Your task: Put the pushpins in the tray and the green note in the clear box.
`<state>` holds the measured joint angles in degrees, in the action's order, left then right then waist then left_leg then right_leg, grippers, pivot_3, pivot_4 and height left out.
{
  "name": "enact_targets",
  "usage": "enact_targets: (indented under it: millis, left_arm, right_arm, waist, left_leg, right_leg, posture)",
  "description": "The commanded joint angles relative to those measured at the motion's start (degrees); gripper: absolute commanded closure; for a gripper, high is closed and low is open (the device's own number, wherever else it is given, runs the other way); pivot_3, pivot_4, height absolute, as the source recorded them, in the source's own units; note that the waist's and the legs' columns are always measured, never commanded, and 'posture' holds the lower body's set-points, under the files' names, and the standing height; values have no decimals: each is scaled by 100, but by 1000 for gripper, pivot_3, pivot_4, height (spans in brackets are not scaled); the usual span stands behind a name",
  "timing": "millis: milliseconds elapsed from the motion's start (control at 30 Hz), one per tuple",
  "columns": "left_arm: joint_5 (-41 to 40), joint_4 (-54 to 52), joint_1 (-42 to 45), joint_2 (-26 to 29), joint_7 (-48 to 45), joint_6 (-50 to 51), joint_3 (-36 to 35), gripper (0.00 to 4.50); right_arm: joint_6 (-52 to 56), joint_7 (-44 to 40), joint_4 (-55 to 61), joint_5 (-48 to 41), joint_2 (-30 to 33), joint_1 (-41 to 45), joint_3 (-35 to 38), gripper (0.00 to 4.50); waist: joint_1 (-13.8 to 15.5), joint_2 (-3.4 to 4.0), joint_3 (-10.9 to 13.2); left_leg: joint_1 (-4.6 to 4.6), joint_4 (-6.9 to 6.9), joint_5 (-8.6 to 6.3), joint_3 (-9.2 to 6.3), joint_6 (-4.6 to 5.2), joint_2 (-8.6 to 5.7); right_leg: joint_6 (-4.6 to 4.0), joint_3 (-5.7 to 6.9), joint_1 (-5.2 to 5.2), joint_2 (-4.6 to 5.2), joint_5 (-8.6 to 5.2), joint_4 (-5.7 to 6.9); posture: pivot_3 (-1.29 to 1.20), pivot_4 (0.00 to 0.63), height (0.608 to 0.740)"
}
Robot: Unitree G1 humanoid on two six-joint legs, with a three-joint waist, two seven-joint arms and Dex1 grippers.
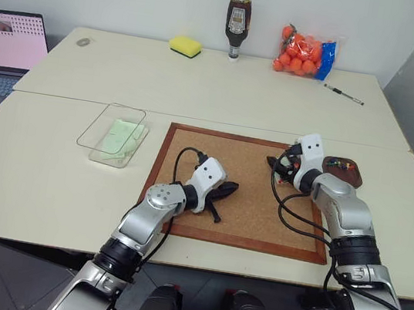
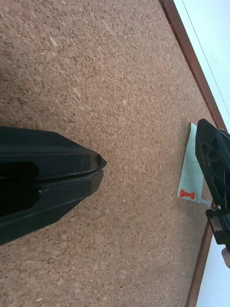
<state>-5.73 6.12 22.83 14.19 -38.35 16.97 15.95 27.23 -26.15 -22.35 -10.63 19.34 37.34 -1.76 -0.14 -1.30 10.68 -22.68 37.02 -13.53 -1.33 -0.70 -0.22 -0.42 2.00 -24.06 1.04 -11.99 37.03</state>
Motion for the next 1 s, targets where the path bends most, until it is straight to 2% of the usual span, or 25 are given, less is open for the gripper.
enact_targets:
  millis: [33,233,333,1000]
  left_arm:
    - [-4,-141,-103,-15,-59,53,51,4500]
    - [4,-171,-120,-19,-88,69,88,4500]
    - [7,-178,-125,-18,-101,77,97,4500]
    - [69,-271,-226,-30,-107,243,158,4500]
  right_arm:
    - [-176,-7,-79,32,-18,198,129,2502]
    - [-254,158,-150,110,-32,228,212,3622]
    - [-218,194,-25,93,-40,230,213,4414]
    - [164,486,1396,-54,-191,-129,346,4414]
  waist:
    - [0,0,0]
    - [0,0,0]
    - [0,0,0]
    - [-2,1,-1]
  left_leg:
    - [0,0,0,0,0,0]
    - [1,1,0,0,0,0]
    - [0,1,0,0,0,0]
    - [-2,0,0,-2,0,1]
  right_leg:
    - [0,0,0,0,0,0]
    - [0,-1,0,0,0,1]
    - [0,-1,0,0,0,2]
    - [0,1,-1,0,0,0]
  posture:
    - [0,150,740]
    - [0,150,740]
    - [0,150,740]
    - [0,150,740]
